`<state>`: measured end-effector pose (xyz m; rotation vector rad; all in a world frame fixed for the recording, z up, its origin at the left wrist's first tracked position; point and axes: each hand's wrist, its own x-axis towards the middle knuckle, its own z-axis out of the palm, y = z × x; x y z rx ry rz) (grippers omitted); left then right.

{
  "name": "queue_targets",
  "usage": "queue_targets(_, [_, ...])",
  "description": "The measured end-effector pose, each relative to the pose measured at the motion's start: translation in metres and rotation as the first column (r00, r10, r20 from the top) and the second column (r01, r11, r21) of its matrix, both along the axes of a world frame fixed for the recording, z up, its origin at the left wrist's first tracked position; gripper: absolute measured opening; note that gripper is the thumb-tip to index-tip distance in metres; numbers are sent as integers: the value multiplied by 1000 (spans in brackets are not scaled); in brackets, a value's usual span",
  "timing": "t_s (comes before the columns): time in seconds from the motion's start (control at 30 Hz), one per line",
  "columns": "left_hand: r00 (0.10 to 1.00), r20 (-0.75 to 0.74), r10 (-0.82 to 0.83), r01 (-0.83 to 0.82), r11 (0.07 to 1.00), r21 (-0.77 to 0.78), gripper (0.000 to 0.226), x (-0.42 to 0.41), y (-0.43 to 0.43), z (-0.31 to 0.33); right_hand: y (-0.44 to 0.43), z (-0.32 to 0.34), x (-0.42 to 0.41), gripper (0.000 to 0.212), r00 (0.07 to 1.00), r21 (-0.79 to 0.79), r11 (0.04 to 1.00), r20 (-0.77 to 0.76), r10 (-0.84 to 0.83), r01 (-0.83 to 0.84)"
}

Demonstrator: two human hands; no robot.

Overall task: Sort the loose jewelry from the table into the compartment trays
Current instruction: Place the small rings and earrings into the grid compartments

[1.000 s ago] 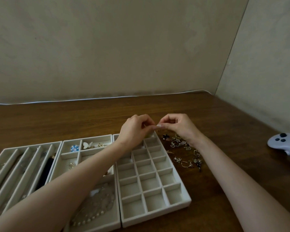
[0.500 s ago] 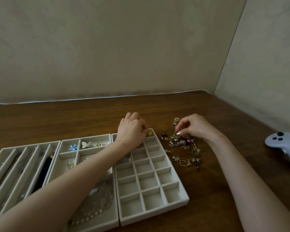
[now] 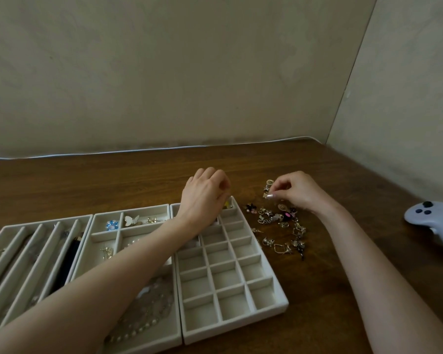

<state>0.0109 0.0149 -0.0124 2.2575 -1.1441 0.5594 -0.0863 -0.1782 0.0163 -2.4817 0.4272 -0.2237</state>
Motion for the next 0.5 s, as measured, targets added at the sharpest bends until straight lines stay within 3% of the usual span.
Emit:
queue_targets(0.17, [986,58,-155,159,985,-68,17,-5,-2,3,19,7,-2,6,985,270,951,124,120,-150])
queue_targets(0.33, [962,-22,-273,269,957,-110,16,-6,-1,5,33,6,0,6,965,401,879,157,212,-258])
queue_targets(0.43, [965,-65,-252,244,963,-114,13,-2,2,6,31,3,2,6,966,396,887,199,168,-235])
queue_targets(0.5, [970,-87,-226,215,970,-114,14,-2,3,8,23,0,4,9,967,275,953,249,56,-126])
